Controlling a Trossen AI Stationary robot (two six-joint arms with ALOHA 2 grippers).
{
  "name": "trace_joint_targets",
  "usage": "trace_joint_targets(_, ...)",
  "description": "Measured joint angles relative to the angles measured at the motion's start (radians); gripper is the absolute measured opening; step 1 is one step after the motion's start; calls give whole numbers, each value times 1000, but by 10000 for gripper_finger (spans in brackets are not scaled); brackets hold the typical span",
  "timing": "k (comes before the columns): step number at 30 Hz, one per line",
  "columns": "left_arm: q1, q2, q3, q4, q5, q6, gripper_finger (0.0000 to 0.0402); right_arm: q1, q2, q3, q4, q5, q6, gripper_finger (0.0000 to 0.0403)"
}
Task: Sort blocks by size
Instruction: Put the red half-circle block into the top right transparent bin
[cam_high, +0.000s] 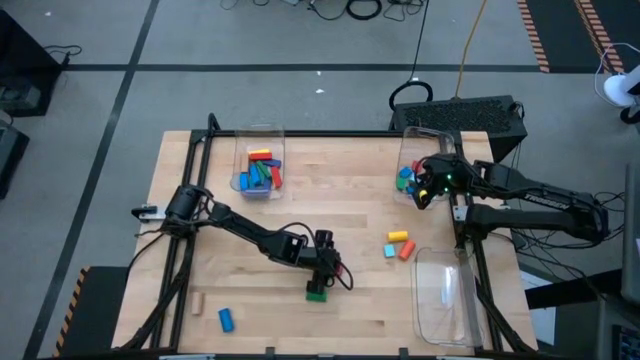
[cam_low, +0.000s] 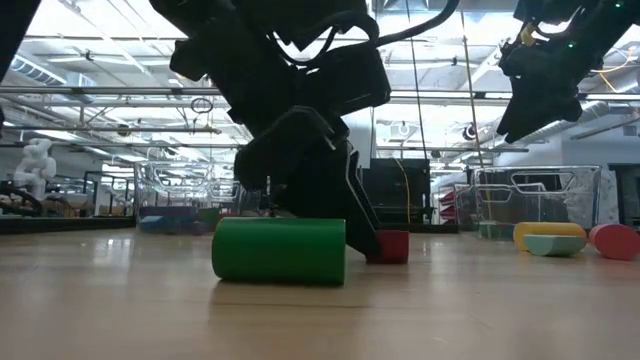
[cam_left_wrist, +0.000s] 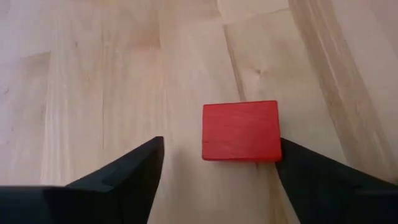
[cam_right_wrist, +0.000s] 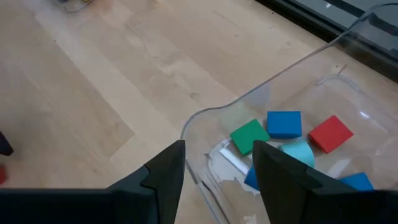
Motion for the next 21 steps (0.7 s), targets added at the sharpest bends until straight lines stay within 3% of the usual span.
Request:
trace_joint_targets(5, 1, 0, 0, 5, 72, 15, 305, 12, 0, 0, 0, 0, 2, 171)
trace_joint_targets(21, 22, 5, 0, 52, 111, -39, 228, 16, 0, -16, 2, -1, 27, 171)
